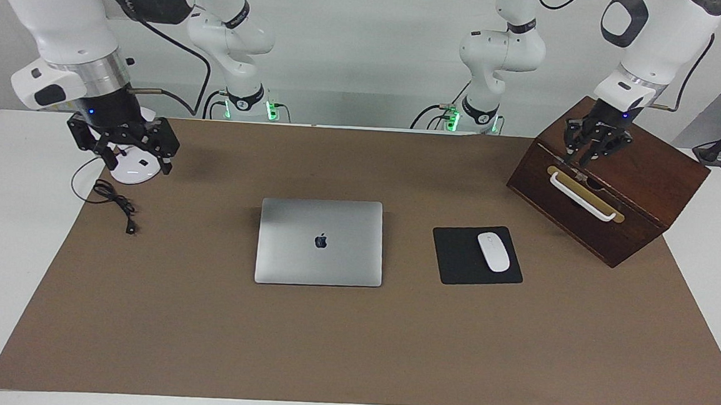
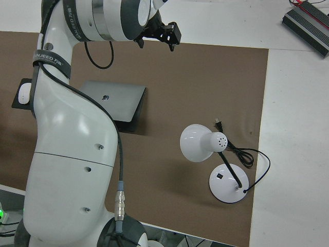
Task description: Close laptop with both arms
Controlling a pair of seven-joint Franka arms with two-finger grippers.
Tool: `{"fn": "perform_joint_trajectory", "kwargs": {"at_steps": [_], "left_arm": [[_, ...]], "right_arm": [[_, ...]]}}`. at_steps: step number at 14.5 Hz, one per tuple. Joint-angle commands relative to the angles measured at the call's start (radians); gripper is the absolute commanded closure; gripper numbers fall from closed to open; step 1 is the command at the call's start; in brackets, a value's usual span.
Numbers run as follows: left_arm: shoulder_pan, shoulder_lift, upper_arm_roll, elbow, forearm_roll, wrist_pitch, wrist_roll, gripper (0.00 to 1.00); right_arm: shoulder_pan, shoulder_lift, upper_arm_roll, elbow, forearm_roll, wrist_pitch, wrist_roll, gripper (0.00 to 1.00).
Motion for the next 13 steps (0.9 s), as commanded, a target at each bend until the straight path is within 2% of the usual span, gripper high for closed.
{"fn": "perform_joint_trajectory", "kwargs": {"at_steps": [1,3,6,8,13], "left_arm": [[0.023,0.006,-0.011,0.034,0.032,-0.031,0.011,0.00],[0.023,0.010,-0.011,0.045,0.033,-0.024,-0.010,0.00],[0.023,0.047,-0.011,0.101,0.033,-0.043,-0.150,0.00],[0.023,0.079,-0.011,0.166,0.033,-0.079,-0.153,0.00],[0.018,0.176,-0.014,0.344,0.030,-0.181,-0.162,0.00]], "right_arm": [[-0.004,-0.080,0.010,-0.125,0.006,0.026,0.034,0.00],[-0.004,-0.104,0.010,-0.160,0.013,0.045,0.035,0.00],[-0.004,-0.128,0.010,-0.165,0.052,0.049,0.066,0.00],[0.001,-0.140,0.011,-0.162,0.052,0.059,0.120,0.00],[0.004,-0.154,0.014,-0.157,0.038,0.044,0.054,0.00]]}}
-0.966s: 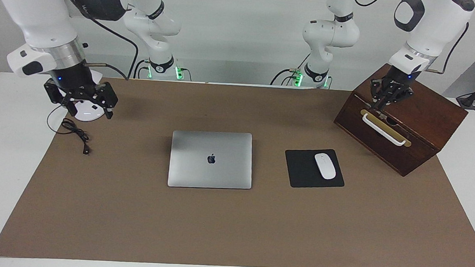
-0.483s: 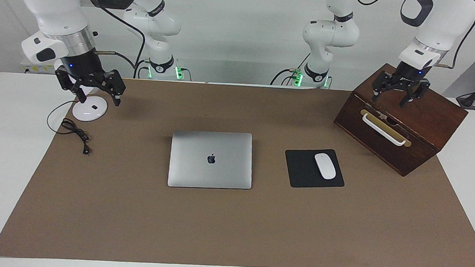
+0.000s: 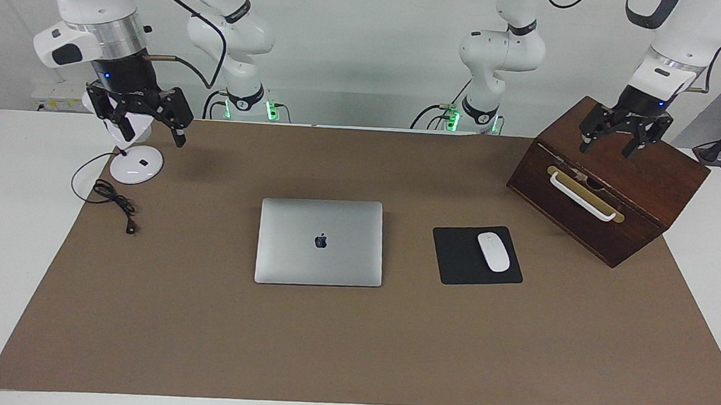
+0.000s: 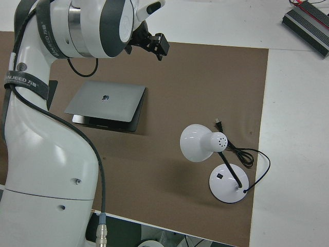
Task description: Close laptop with both arms
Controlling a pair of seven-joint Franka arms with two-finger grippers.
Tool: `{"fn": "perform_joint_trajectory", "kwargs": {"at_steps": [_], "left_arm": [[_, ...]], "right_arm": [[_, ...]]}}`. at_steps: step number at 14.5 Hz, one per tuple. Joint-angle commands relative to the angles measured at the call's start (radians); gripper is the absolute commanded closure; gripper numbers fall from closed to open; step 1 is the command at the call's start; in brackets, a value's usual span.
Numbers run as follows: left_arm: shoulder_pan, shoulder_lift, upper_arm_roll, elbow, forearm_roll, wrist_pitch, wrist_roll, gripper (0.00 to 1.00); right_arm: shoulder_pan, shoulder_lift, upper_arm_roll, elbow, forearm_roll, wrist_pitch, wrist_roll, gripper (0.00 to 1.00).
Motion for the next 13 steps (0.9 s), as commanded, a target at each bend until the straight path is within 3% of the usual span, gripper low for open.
{"fn": "perform_joint_trajectory", "kwargs": {"at_steps": [1,5,13], "left_arm": [[0.005,0.081,-0.011,0.124,0.017,-0.069,-0.024,0.00],[-0.015,0.126,-0.021,0.167,0.017,-0.072,-0.097,0.00],[-0.023,0.124,-0.025,0.141,0.020,-0.067,-0.102,0.00]], "right_arm": [[0.003,-0.021,0.005,-0.029,0.003,0.001,-0.045,0.00],[0.012,-0.018,0.003,-0.020,0.007,-0.033,-0.091,0.00],[0.033,-0.027,-0.060,-0.023,0.000,-0.077,-0.151,0.00]]}}
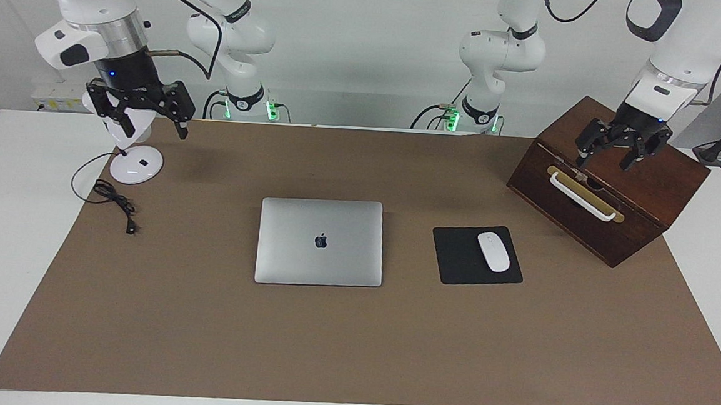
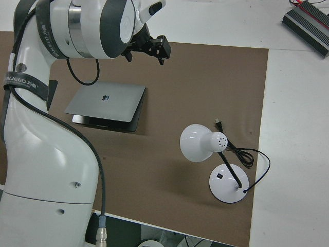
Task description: Close laptop with both arms
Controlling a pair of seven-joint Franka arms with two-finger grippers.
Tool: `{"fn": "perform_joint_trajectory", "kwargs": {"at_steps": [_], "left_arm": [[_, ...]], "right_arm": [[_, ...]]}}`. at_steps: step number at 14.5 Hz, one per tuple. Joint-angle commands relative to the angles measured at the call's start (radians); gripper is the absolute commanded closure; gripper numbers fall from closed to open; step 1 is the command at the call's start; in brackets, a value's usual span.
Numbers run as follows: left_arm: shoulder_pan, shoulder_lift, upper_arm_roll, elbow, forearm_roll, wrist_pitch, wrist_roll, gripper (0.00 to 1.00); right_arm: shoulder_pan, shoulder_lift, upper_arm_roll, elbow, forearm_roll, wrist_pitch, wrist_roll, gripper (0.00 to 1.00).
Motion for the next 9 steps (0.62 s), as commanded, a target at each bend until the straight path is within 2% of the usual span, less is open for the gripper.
{"fn": "perform_joint_trajectory", "kwargs": {"at_steps": [1,6,9], "left_arm": [[-0.012,0.004,0.008,0.012,0.020,-0.025,-0.018,0.00],[-0.007,-0.002,0.009,0.012,0.022,-0.098,-0.018,0.00],[-0.004,-0.004,0.009,0.012,0.022,-0.109,-0.018,0.00]], "right_arm": [[0.010,-0.019,-0.015,-0.021,0.000,-0.010,-0.025,0.00],[0.001,-0.003,-0.007,0.032,0.002,-0.058,-0.024,0.00],[-0.002,-0.005,-0.007,0.031,0.002,-0.064,-0.024,0.00]]}}
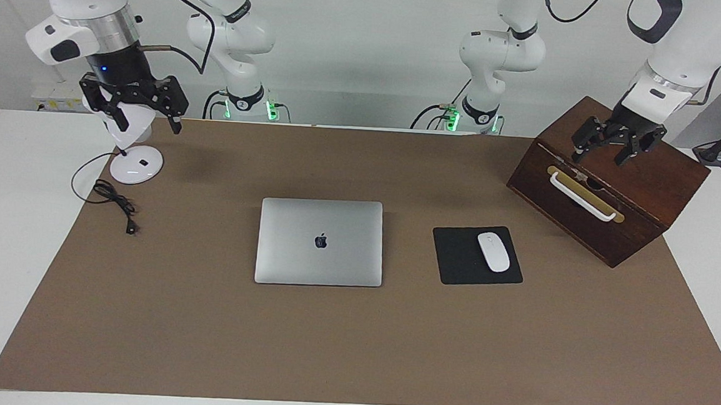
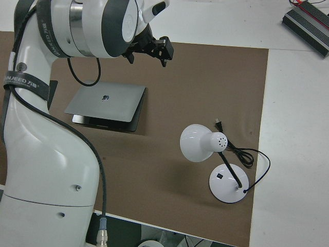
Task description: Close laptop with both arms
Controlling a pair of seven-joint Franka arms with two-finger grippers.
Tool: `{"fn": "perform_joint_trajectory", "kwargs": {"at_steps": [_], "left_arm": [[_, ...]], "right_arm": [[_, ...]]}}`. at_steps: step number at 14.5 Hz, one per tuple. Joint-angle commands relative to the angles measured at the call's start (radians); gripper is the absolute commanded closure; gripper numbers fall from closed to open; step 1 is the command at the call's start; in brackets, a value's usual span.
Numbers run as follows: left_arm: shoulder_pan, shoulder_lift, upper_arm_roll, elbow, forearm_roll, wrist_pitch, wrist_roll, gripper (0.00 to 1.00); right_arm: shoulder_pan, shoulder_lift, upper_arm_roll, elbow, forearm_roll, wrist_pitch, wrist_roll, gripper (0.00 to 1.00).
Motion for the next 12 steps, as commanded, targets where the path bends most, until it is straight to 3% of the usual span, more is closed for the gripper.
{"fn": "perform_joint_trajectory", "kwargs": {"at_steps": [1,12], "left_arm": [[-0.004,-0.004,0.003,0.012,0.022,-0.036,-0.015,0.00],[-0.001,-0.004,0.003,0.014,0.042,-0.039,-0.015,0.00]], "right_arm": [[-0.003,-0.004,-0.001,0.010,0.002,-0.023,-0.019,0.00],[0.007,-0.015,-0.001,-0.022,0.000,-0.012,-0.019,0.00]]}}
